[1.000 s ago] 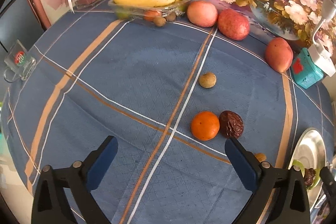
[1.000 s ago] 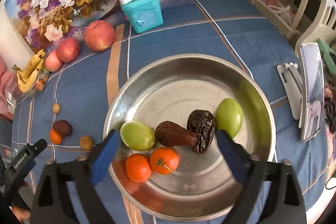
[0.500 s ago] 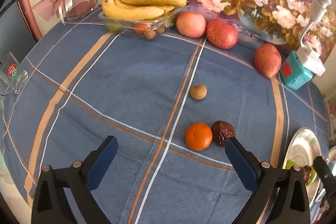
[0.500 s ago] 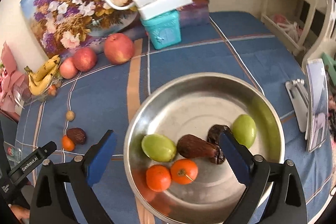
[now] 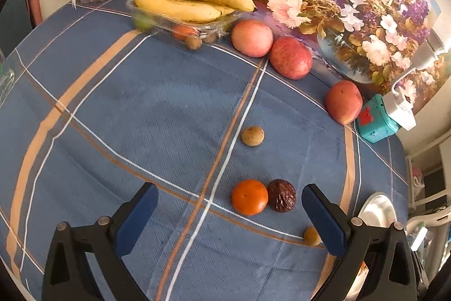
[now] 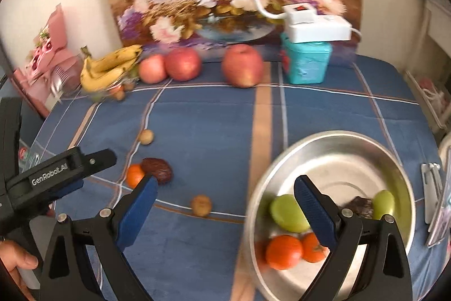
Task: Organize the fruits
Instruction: 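Grasp a mandarin with the left tool while the right tool grasps a small brown kiwi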
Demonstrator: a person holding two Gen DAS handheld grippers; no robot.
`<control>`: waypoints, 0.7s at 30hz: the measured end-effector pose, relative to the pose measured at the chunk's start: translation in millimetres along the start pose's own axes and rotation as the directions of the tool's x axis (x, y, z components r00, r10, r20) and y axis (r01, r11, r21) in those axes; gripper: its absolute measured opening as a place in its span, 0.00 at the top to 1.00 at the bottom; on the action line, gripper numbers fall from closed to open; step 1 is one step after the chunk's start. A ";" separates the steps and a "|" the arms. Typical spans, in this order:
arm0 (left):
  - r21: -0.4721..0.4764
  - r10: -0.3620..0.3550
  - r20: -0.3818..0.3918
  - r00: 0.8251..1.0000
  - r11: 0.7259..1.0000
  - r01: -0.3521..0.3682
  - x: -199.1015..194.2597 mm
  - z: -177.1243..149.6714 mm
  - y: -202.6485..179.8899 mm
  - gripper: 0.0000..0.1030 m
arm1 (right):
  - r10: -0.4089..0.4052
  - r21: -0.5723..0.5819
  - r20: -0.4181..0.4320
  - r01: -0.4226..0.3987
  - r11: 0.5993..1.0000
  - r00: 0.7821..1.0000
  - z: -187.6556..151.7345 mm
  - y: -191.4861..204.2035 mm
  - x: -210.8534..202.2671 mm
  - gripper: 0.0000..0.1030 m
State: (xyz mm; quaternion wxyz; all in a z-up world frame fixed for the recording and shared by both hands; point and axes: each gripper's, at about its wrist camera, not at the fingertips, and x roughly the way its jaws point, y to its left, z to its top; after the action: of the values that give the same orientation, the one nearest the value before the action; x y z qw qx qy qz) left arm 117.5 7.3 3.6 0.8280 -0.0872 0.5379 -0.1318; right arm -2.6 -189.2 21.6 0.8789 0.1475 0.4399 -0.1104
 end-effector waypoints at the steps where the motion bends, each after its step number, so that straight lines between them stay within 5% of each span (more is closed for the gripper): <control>1: 0.005 0.005 0.007 1.000 1.000 -0.005 1.0 0.2 0.2 0.00 | 0.006 -0.004 -0.007 -0.006 1.000 1.000 0.0 3.0 2.5 0.06; 11: -0.008 -0.035 -0.029 0.999 0.999 0.035 25.9 -5.6 1.7 0.02 | 0.026 -0.024 0.001 -0.026 0.999 1.000 2.1 16.1 12.4 0.06; 15: -0.028 -0.027 -0.047 0.999 0.999 0.026 36.7 -8.3 6.8 0.02 | 0.036 -0.028 -0.028 -0.037 0.999 0.999 -0.7 19.6 21.8 0.17; 21: -0.076 -0.043 -0.106 0.993 0.997 0.035 49.4 -12.1 13.6 0.13 | 0.026 -0.032 -0.091 -0.029 0.999 0.996 -9.1 21.5 41.9 0.17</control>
State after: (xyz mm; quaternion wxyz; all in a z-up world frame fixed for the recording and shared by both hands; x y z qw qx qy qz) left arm 127.2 4.8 -48.1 0.7915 -0.1210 0.5843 -0.1325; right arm 22.3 -168.6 -13.9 0.8619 0.1439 0.4789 -0.0843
